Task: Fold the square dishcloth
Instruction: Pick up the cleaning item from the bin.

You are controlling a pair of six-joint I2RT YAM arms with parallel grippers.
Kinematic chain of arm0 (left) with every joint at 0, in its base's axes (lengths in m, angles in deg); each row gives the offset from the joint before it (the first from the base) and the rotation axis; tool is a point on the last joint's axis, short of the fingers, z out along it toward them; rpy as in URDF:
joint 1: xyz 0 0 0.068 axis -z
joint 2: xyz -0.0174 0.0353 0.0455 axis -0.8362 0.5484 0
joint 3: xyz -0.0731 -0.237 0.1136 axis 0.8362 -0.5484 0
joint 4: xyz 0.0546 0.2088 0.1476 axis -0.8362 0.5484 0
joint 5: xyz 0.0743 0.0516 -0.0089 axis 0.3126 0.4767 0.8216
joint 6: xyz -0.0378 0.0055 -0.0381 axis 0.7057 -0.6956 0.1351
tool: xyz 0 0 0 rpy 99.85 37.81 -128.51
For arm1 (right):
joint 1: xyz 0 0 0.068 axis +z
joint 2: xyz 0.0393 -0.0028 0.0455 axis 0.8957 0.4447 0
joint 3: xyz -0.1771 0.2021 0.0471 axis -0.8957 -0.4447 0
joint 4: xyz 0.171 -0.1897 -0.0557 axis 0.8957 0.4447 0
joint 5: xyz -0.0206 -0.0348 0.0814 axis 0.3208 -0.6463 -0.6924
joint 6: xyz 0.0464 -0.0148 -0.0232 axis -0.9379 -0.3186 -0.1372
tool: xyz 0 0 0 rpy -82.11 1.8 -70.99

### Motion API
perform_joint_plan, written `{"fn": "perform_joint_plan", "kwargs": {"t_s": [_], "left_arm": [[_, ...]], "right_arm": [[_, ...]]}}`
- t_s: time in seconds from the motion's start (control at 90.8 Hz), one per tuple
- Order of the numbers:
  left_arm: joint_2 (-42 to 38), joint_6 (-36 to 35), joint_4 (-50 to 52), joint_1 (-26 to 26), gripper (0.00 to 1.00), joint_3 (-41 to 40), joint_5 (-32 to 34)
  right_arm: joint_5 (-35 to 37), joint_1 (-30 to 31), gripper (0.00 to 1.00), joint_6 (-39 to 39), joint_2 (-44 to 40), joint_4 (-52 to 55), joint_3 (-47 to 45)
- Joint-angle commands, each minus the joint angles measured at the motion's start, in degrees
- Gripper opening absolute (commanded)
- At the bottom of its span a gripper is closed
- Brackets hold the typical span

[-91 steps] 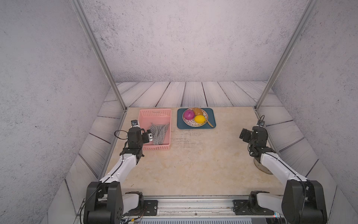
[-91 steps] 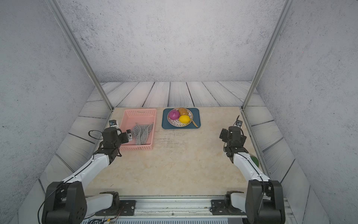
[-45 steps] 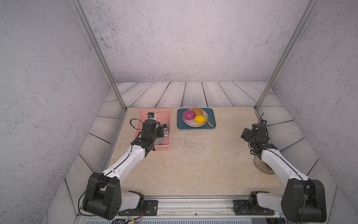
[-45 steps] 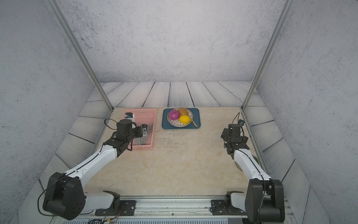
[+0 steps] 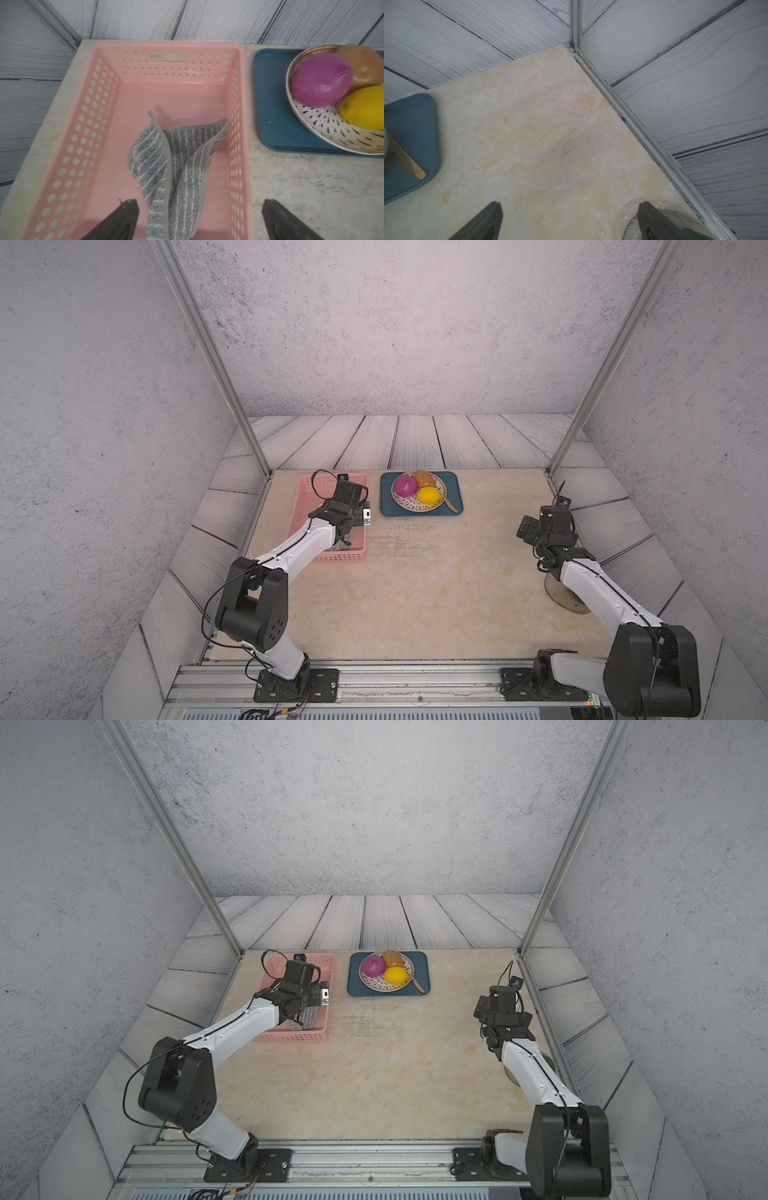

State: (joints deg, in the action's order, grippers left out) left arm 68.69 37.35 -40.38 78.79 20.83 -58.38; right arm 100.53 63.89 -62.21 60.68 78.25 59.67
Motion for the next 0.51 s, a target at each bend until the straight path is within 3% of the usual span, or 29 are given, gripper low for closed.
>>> {"fn": "perform_joint_plan", "kwargs": {"t_s": [0.0,0.143,0.44,0.495], "left_arm": [[2.8,0.8,6.4,-1.1,0.99,2.3,3.9],[5.2,2.6,8.5,-3.1,0.83,2.8,3.9],[9.1,4.7,8.3,-5.0,0.79,1.2,2.8],[10.3,4.8,8.2,-5.3,0.68,1.2,2.3]], "right_arm": [[0.3,0.0,0.99,0.3,-0.4,0.5,-0.3],[0.3,0.0,0.99,0.2,-0.4,0.4,-0.4],[-0.4,0.0,0.99,0.0,-0.3,0.3,-0.3],[-0.6,0.0,0.99,-0.1,-0.3,0.3,-0.4]]}}
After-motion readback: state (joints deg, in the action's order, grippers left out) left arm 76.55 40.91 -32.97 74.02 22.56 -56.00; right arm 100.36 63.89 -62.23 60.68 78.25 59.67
